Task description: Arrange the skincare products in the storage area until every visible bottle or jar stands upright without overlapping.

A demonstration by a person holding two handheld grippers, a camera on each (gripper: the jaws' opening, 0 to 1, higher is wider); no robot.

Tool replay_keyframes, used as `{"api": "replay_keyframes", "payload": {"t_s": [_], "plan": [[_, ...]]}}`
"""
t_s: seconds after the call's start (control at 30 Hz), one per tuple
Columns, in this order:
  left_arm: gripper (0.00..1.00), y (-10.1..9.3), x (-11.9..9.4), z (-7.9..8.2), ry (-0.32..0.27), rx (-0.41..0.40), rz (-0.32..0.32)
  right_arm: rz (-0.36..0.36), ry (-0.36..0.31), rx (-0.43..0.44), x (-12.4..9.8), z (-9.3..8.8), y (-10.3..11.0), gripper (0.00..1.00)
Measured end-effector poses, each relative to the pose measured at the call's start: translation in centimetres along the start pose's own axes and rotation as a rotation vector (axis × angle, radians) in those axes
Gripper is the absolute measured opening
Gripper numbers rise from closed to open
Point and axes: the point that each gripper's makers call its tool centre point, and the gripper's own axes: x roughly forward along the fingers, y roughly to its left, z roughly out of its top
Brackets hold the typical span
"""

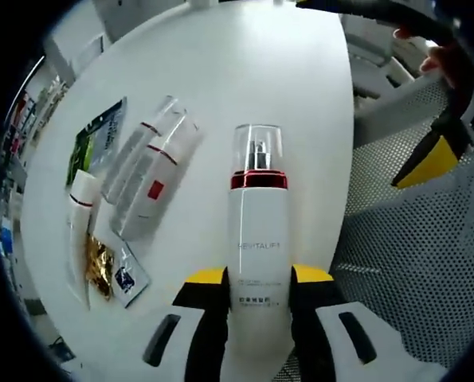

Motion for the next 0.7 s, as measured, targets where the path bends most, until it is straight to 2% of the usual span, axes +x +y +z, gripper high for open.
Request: {"api": "replay_keyframes", "payload": {"t_s": [0.13, 0.17, 0.33, 0.43, 0.57, 0.7], "plan": [[0.26, 0.03, 0.06, 0.03, 0.001, -0.013, 0.007, 0.01, -0.004, -0.005, 0.0, 0.11, 0.09, 0.93], [0.26, -0.12, 0.02, -0.15, 0.005, -0.049, 0.014, 0.024, -0.001, 0.006, 0.03, 0.07, 0.23, 0.89], [0.27, -0.05, 0.07, -0.02, 0.008, -0.04, 0.019, 0.088, -0.024, 0.066, 0.06, 0.37, 0.57, 0.74], [0.27, -0.11, 0.07, -0.01, 0.004, -0.009, 0.016, 0.109, -0.032, 0.104, 0.1, 0.36, 0.41, 0.7], [0.27, -0.18, 0.11, 0.1, -0.008, 0.03, 0.001, 0.146, -0.044, 0.143, 0.1, 0.34, 0.45, 0.58], [0.27, -0.17, 0.11, 0.19, -0.056, 0.064, -0.015, 0.163, -0.046, 0.148, 0.14, 0.39, 0.52, 0.55]]}}
